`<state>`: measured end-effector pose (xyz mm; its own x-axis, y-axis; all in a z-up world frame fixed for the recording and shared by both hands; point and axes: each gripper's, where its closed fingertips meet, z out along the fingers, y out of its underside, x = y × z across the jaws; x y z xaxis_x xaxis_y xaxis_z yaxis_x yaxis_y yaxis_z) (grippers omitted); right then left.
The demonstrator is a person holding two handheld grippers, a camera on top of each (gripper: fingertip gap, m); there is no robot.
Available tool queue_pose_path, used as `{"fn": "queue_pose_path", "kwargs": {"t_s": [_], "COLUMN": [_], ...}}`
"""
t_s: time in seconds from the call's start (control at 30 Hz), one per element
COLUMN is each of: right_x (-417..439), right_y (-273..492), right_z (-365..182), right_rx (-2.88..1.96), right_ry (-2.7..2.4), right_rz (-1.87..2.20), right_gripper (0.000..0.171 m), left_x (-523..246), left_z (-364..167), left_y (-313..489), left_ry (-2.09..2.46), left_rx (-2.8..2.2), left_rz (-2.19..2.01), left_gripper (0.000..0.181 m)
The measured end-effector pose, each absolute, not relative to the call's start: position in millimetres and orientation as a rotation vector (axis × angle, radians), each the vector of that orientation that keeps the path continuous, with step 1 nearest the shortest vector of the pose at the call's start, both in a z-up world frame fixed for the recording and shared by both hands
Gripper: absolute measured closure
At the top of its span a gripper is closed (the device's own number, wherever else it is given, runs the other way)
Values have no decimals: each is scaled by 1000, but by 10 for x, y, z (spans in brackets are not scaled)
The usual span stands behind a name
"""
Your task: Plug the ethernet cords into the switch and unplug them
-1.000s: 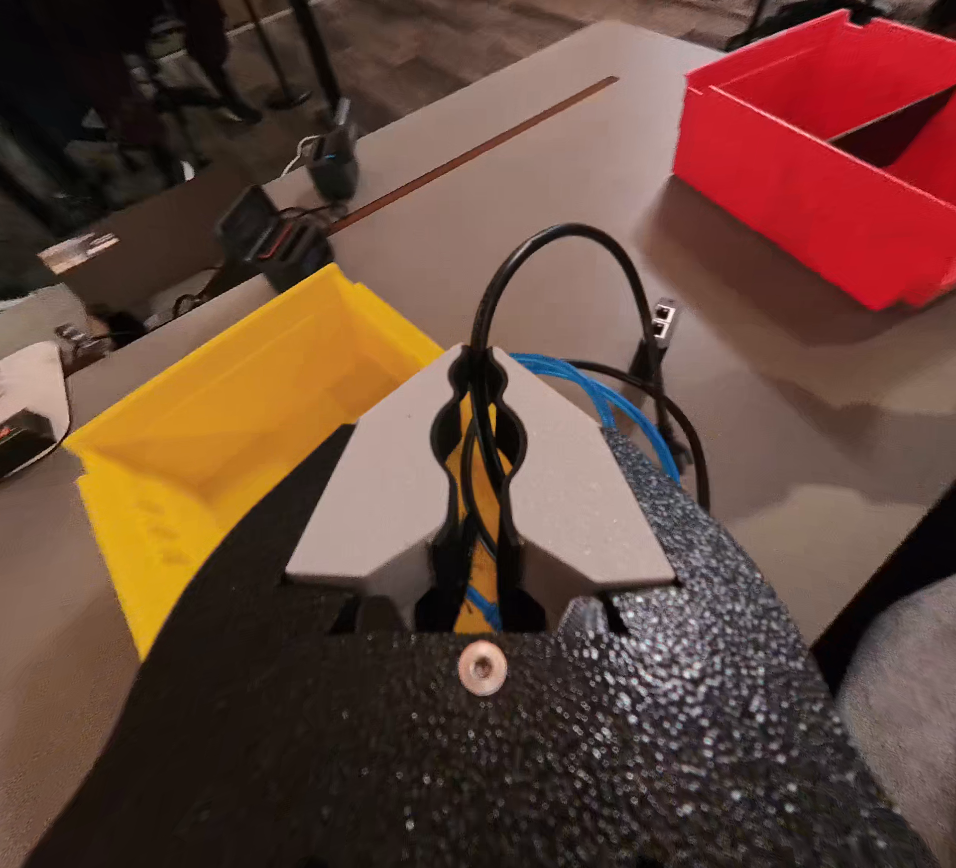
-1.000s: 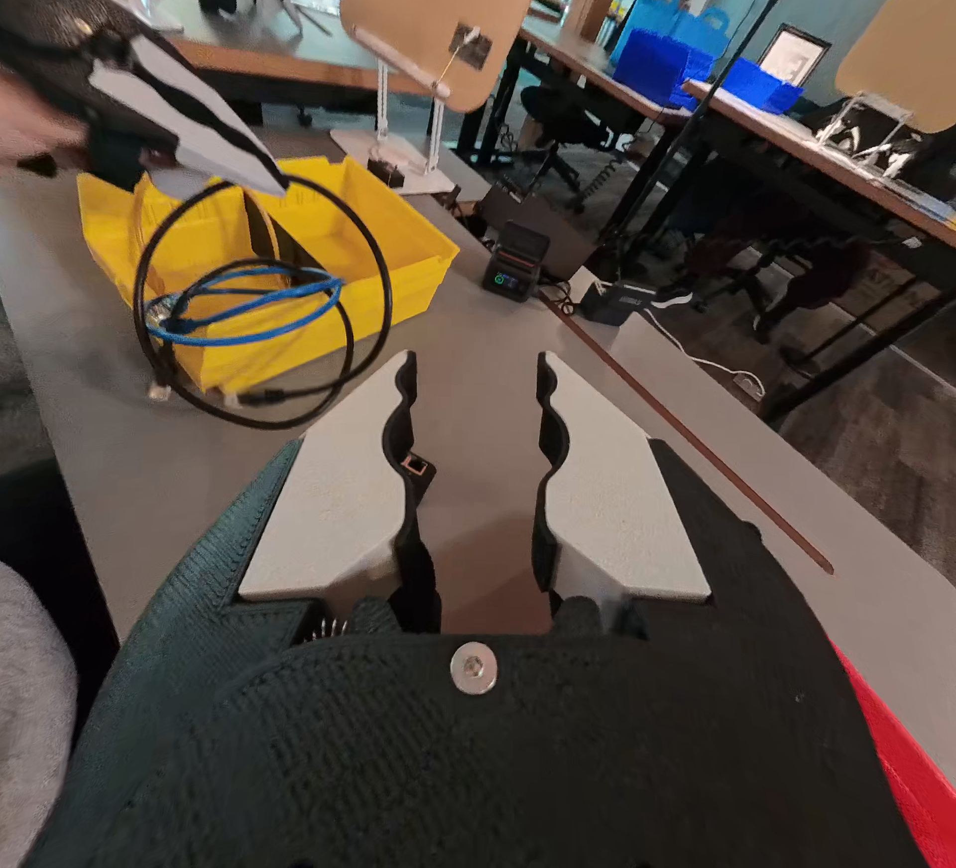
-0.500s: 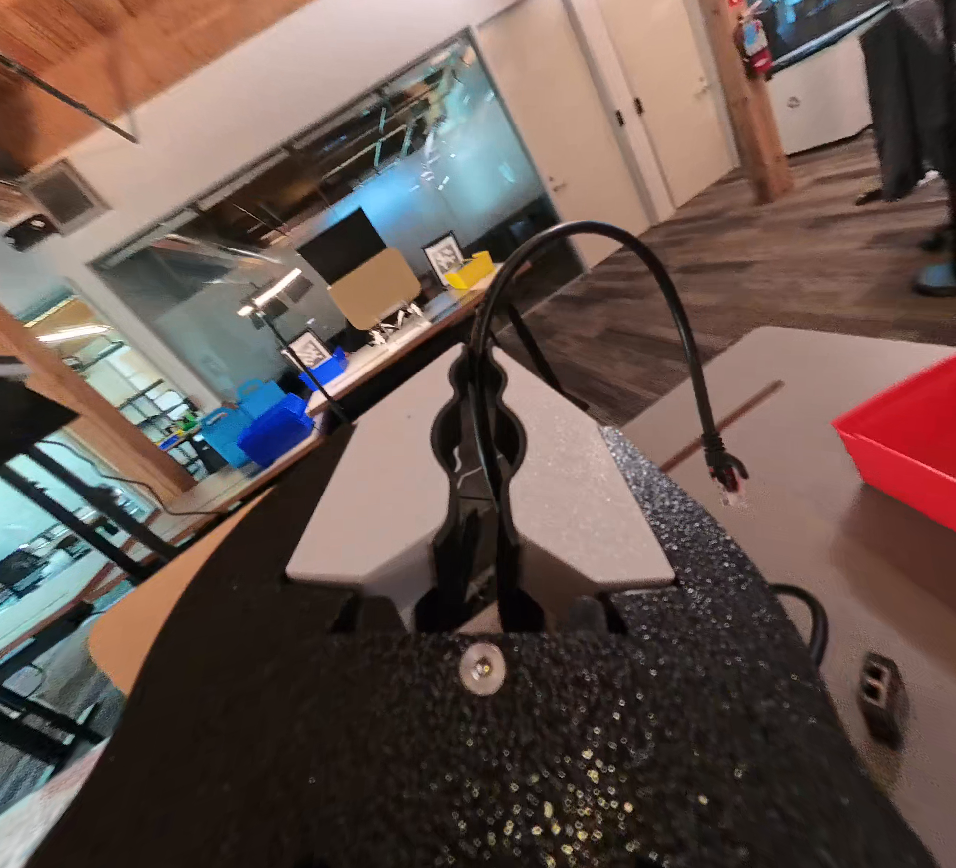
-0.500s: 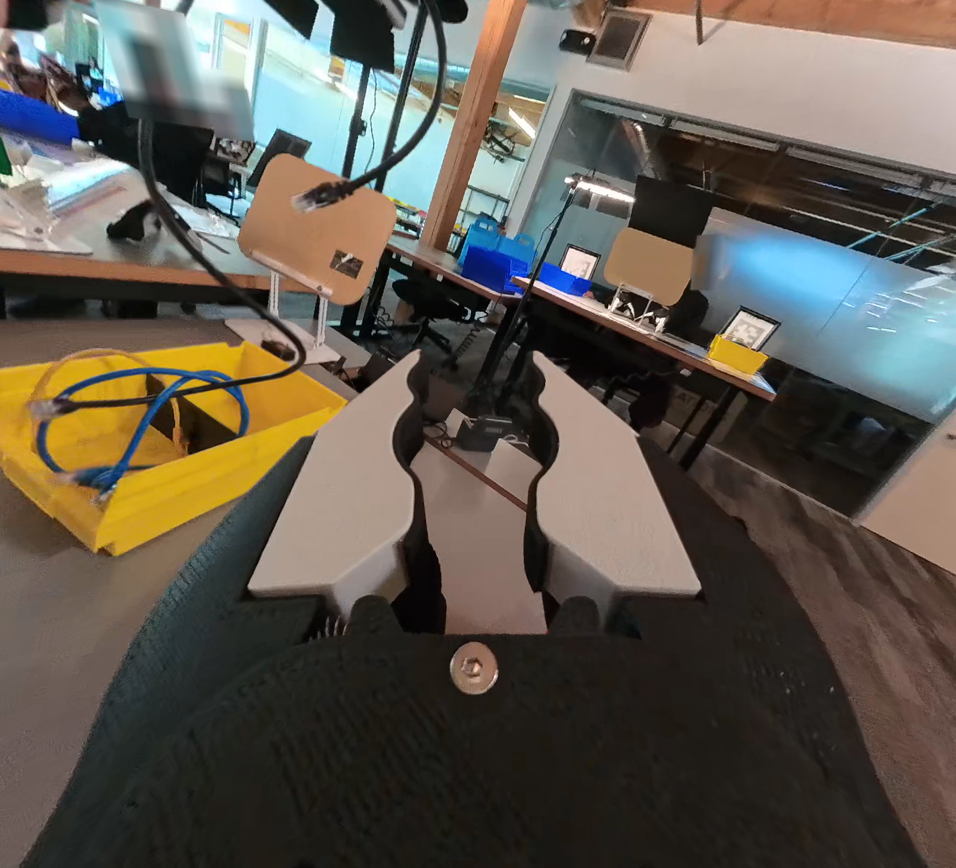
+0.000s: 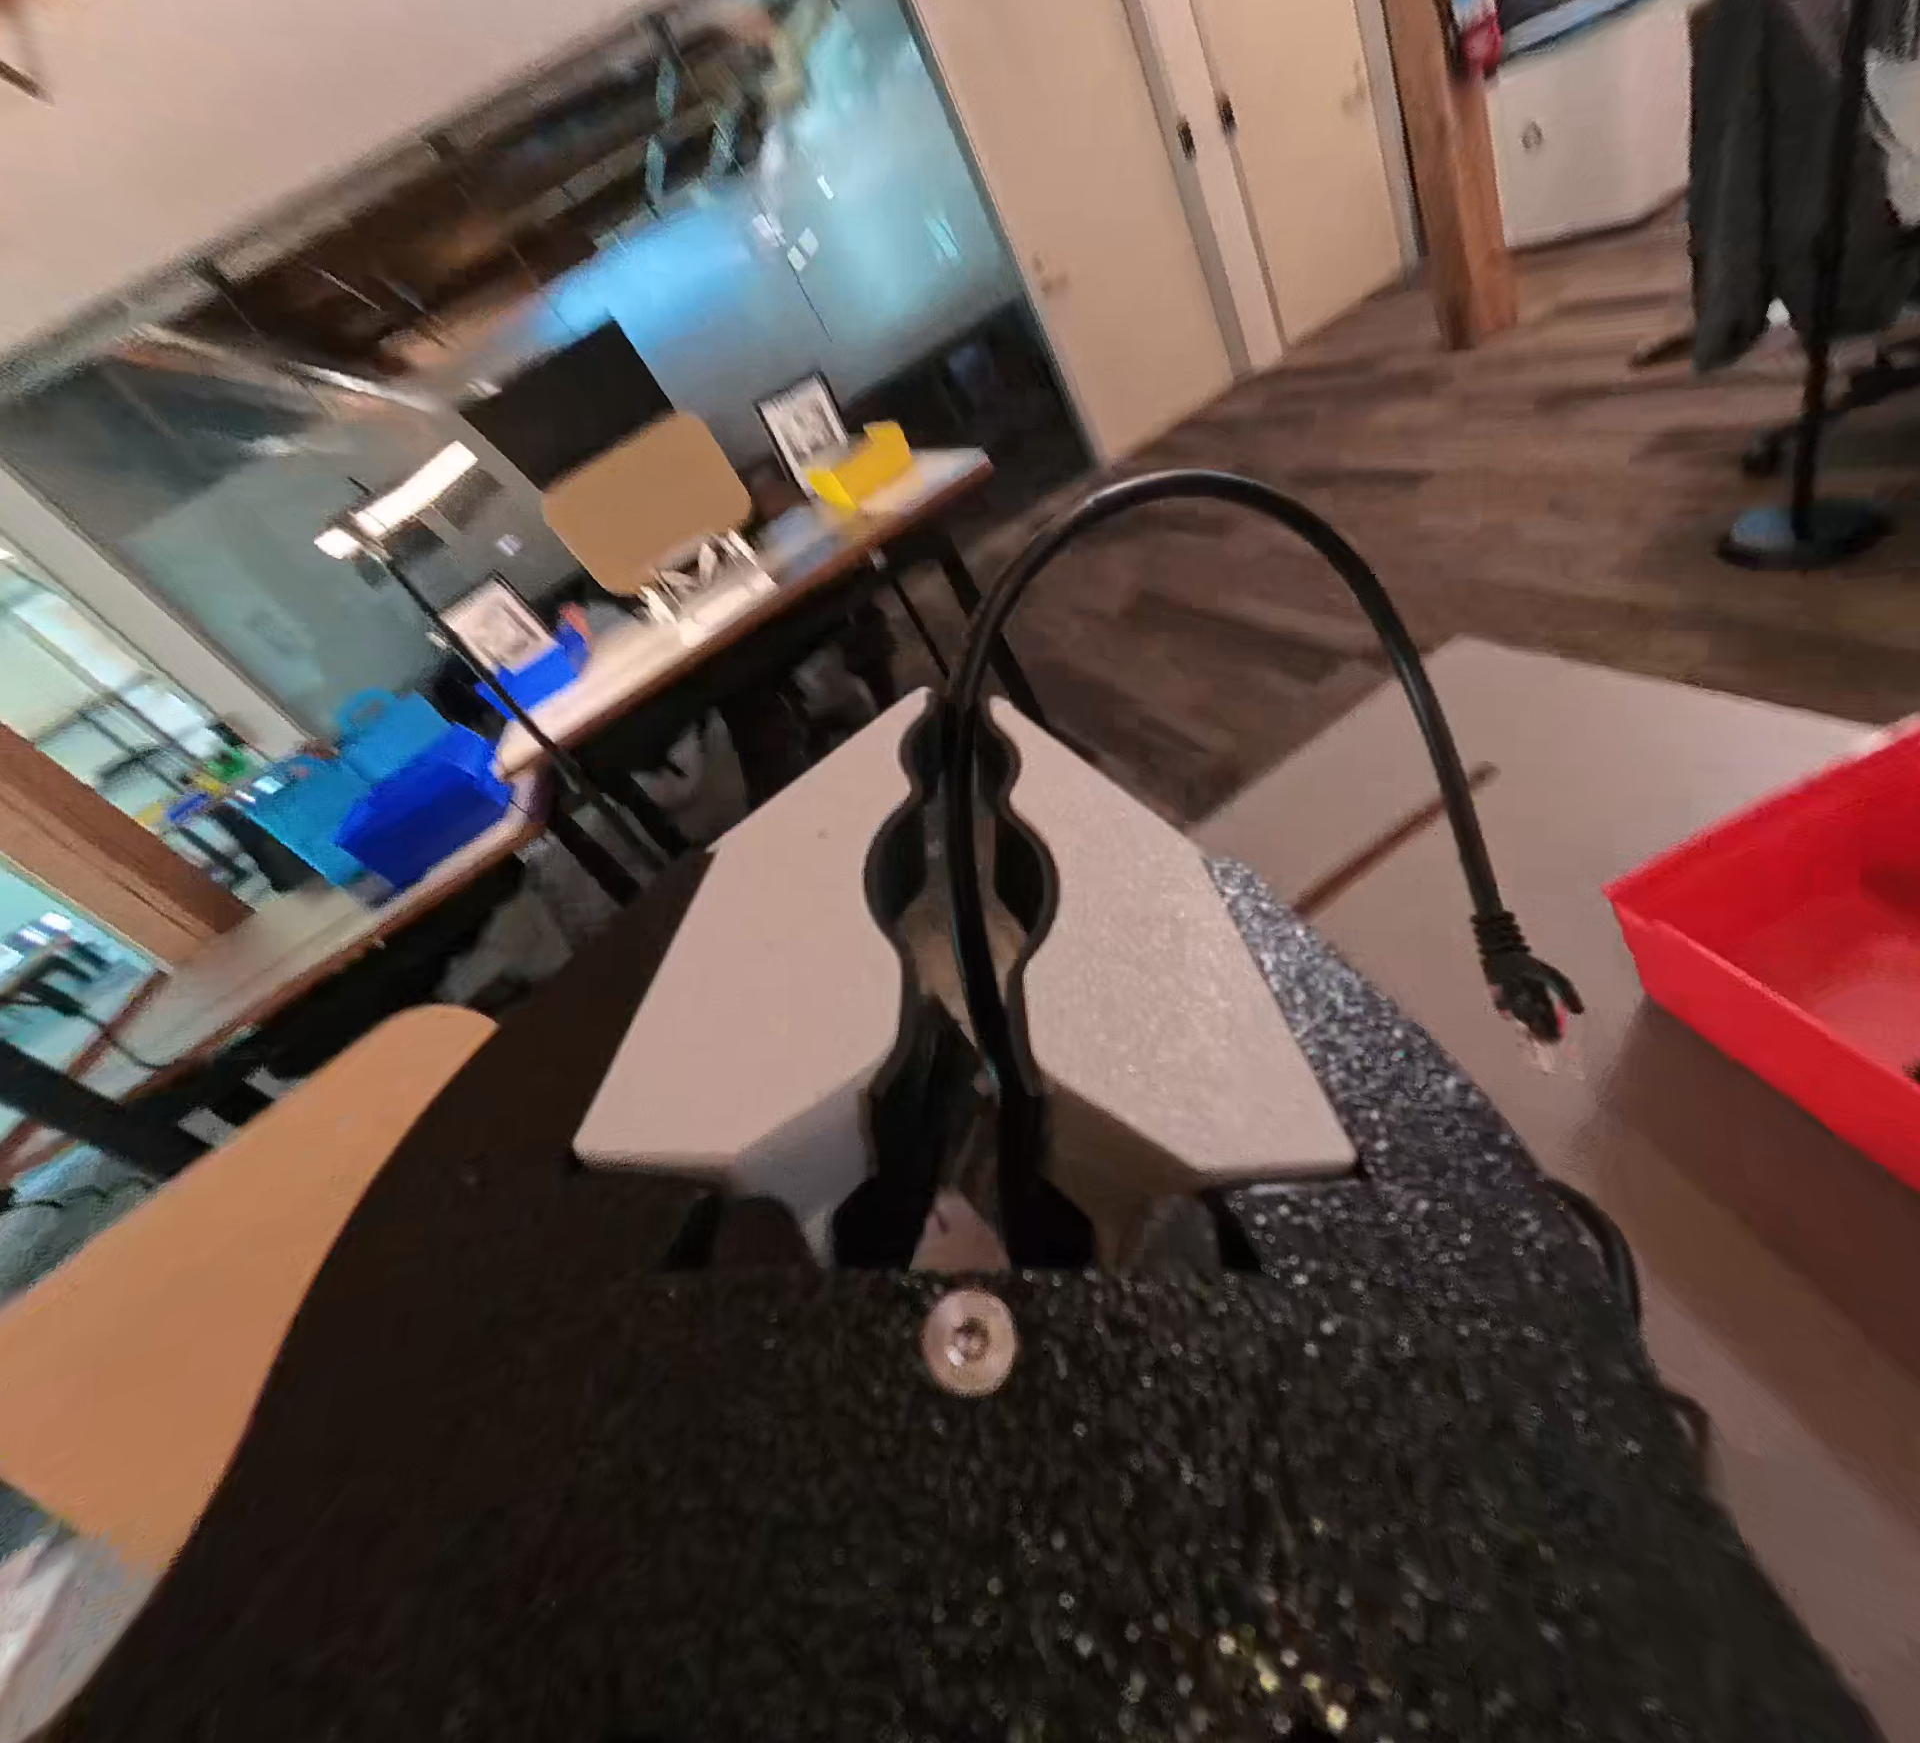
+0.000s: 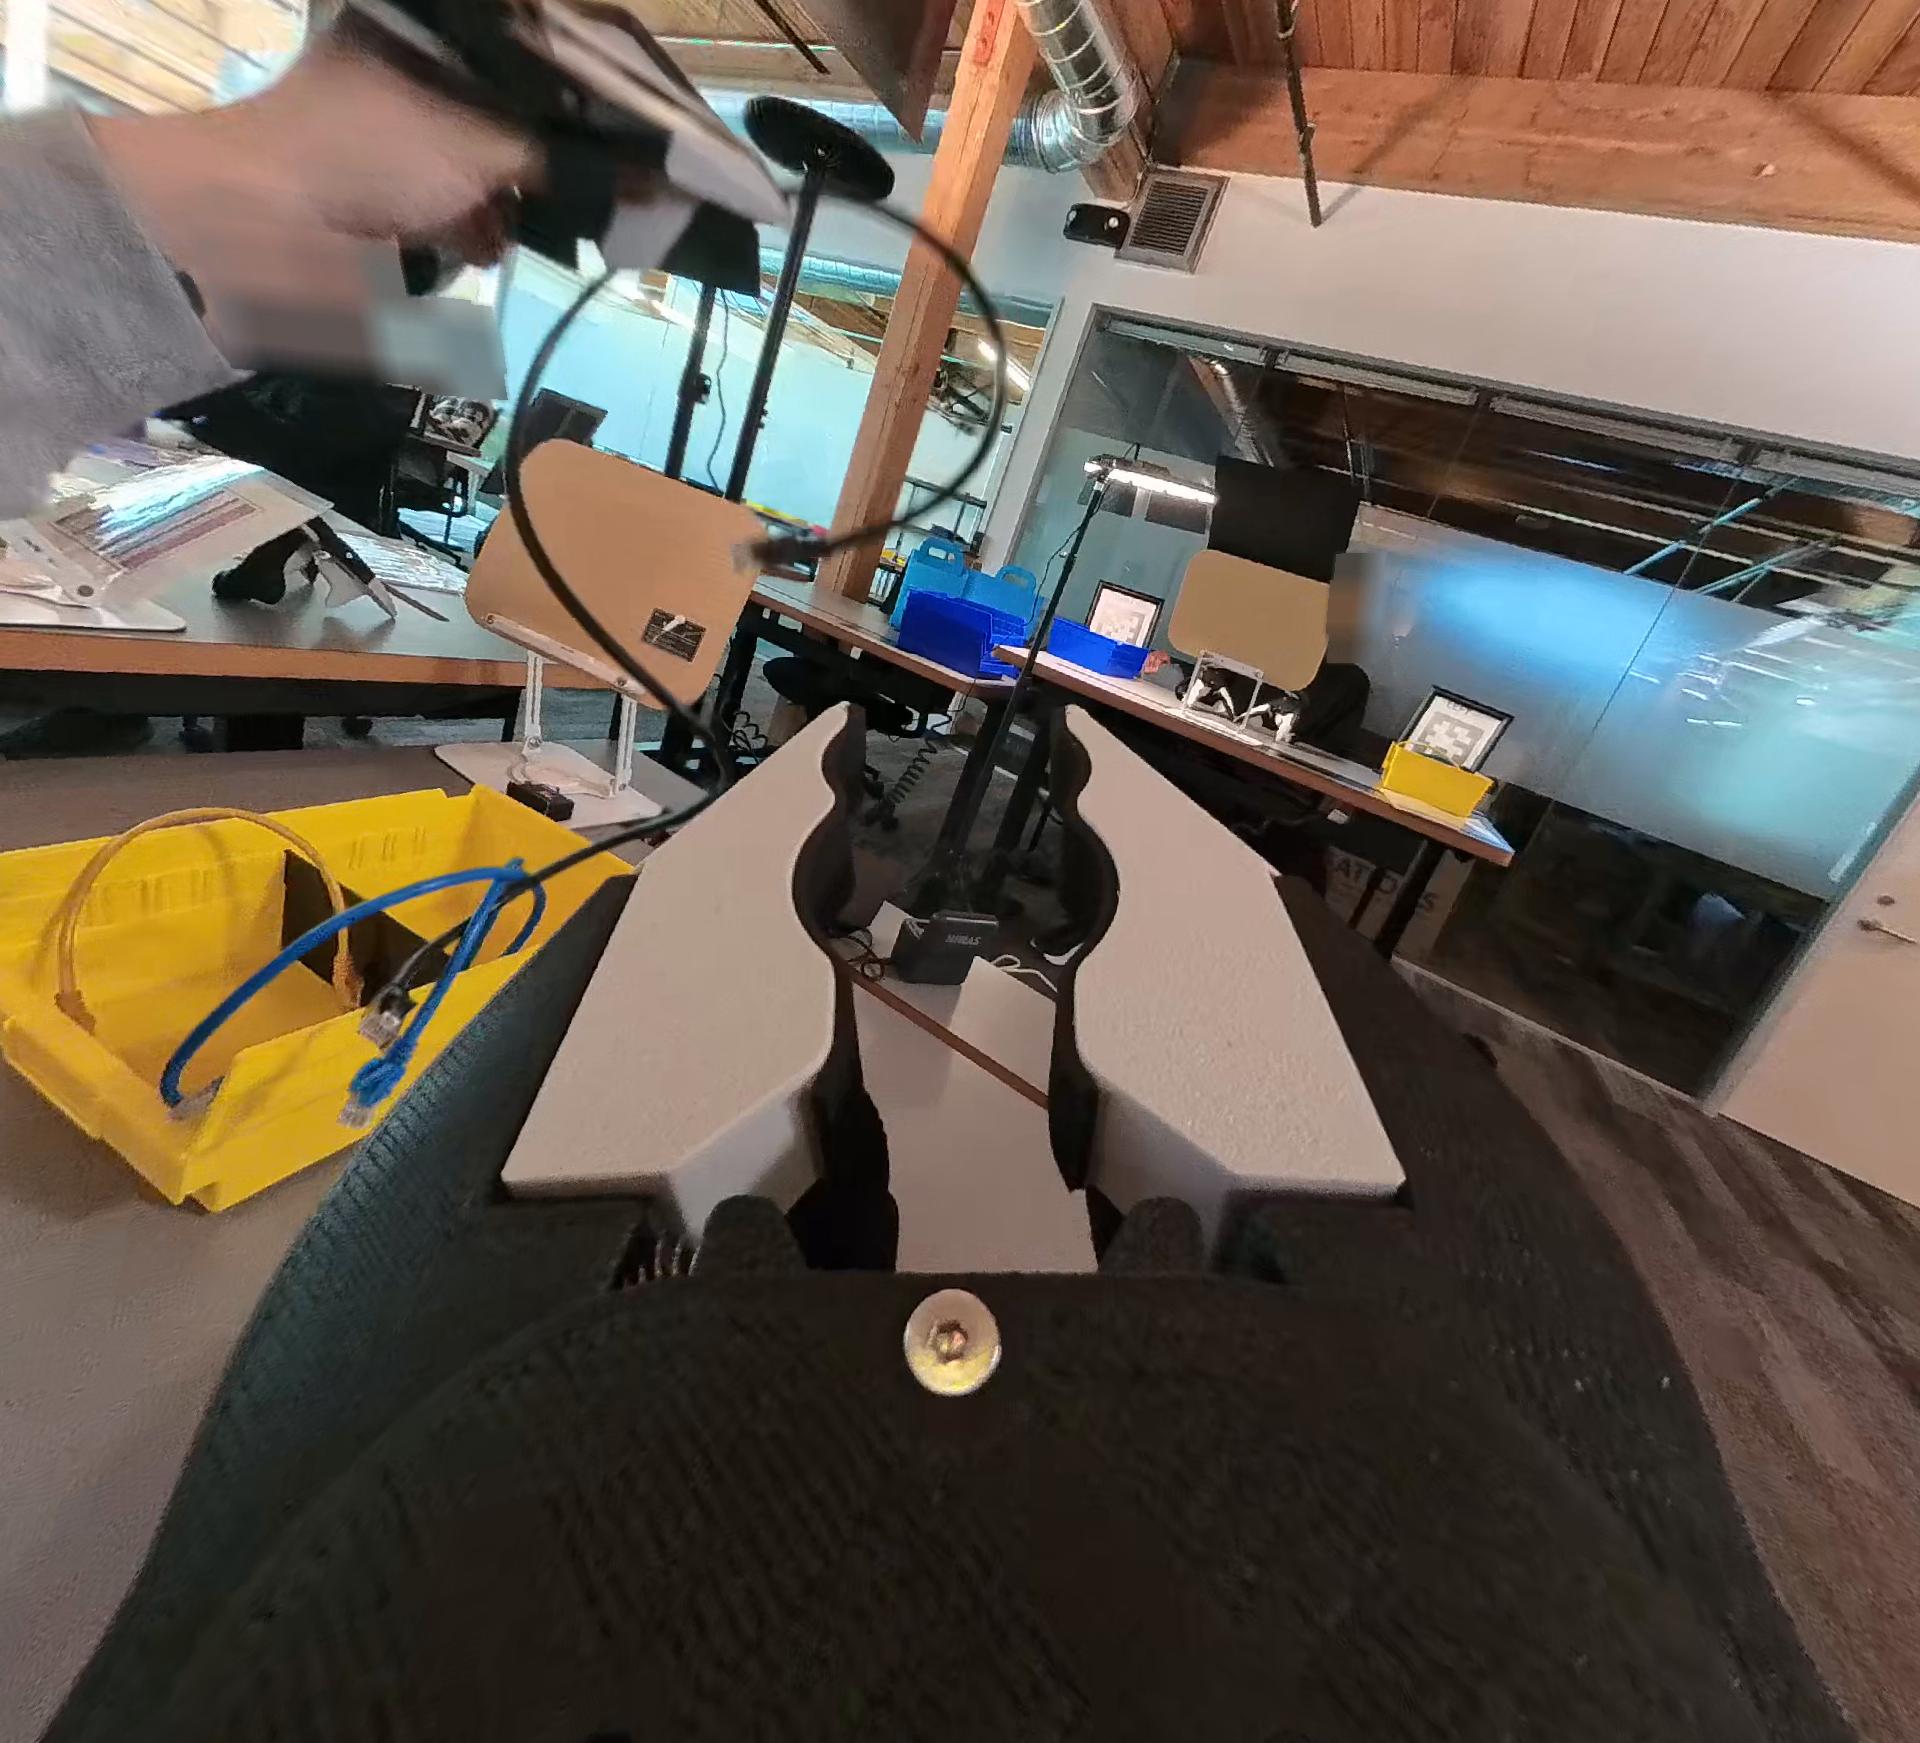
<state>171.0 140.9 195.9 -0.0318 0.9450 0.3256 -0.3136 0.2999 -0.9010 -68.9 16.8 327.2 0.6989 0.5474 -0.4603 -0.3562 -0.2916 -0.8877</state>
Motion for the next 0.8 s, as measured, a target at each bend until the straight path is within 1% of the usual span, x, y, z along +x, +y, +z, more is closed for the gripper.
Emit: {"fn": "queue_pose_path", "kwargs": {"t_s": [0.03, 0.17, 0.3, 0.4, 0.5, 0.6, 0.63, 0.67, 0.73, 0.77, 0.8], "right_x": [1713, 1742, 1755, 1752, 1733, 1722, 1720, 1716, 1703, 1699, 1699], "right_y": [1407, 1390, 1375, 1367, 1366, 1358, 1354, 1351, 1351, 1354, 1356], "right_z": [1962, 1988, 2002, 2003, 1986, 1978, 1975, 1971, 1955, 1951, 1951], "right_rx": [-707, -694, -685, -680, -682, -682, -680, -680, -684, -685, -686], "right_ry": [-1174, -1168, -1166, -1168, -1176, -1182, -1183, -1186, -1193, -1195, -1195], "right_rz": [1160, 1177, 1179, 1175, 1171, 1173, 1175, 1175, 1172, 1170, 1170], "right_gripper": [138, 138, 138, 138, 138, 138, 138, 138, 138, 138, 138], "left_x": [-749, -1033, -1177, -1325, -1491, -1536, -1478, -1423, -1295, -1224, -1169], "left_z": [3077, 2188, 1250, 587, 52, -359, -440, -478, -465, -435, -409], "left_y": [244, 429, 636, 656, 543, 417, 422, 423, 367, 300, 191], "left_ry": [-166, -236, -354, -471, -553, -583, -568, -573, -614, -637, -666], "left_rx": [-1702, -1889, -1976, -2048, -2137, -2238, -2257, -2257, -2246, -2241, -2242], "left_rz": [858, 769, 482, 383, 418, 421, 364, 307, 194, 147, 125], "left_gripper": [178, 178, 179, 179, 179, 178, 173, 150, 95, 74, 63]}}
